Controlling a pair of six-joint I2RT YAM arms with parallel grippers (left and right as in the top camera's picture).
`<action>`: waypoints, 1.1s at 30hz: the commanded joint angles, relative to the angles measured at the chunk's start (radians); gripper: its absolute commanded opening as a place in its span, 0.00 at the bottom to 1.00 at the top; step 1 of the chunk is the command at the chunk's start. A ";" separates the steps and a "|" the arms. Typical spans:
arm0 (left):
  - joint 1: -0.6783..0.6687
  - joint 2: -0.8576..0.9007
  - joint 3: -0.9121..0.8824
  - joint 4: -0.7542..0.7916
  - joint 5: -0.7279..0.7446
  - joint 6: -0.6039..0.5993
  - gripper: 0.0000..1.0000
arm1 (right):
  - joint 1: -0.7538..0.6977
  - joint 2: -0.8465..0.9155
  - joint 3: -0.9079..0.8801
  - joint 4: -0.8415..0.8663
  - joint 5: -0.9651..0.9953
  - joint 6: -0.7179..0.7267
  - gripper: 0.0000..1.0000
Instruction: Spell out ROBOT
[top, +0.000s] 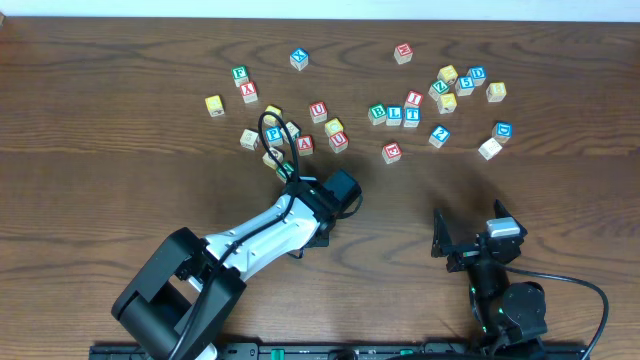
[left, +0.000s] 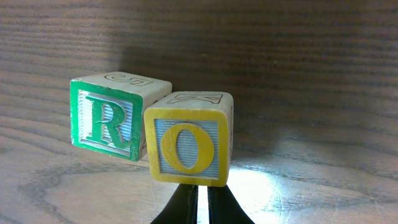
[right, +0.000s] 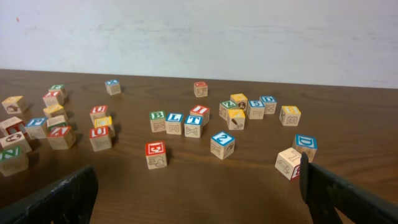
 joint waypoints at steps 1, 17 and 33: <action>-0.001 -0.009 -0.011 -0.003 -0.028 -0.009 0.08 | -0.010 0.001 -0.001 -0.004 -0.006 -0.008 0.99; -0.001 -0.009 -0.011 -0.011 -0.043 -0.009 0.08 | -0.010 0.001 -0.001 -0.004 -0.006 -0.008 0.99; -0.001 -0.009 -0.011 -0.010 -0.059 -0.009 0.08 | -0.010 0.001 -0.001 -0.004 -0.005 -0.008 0.99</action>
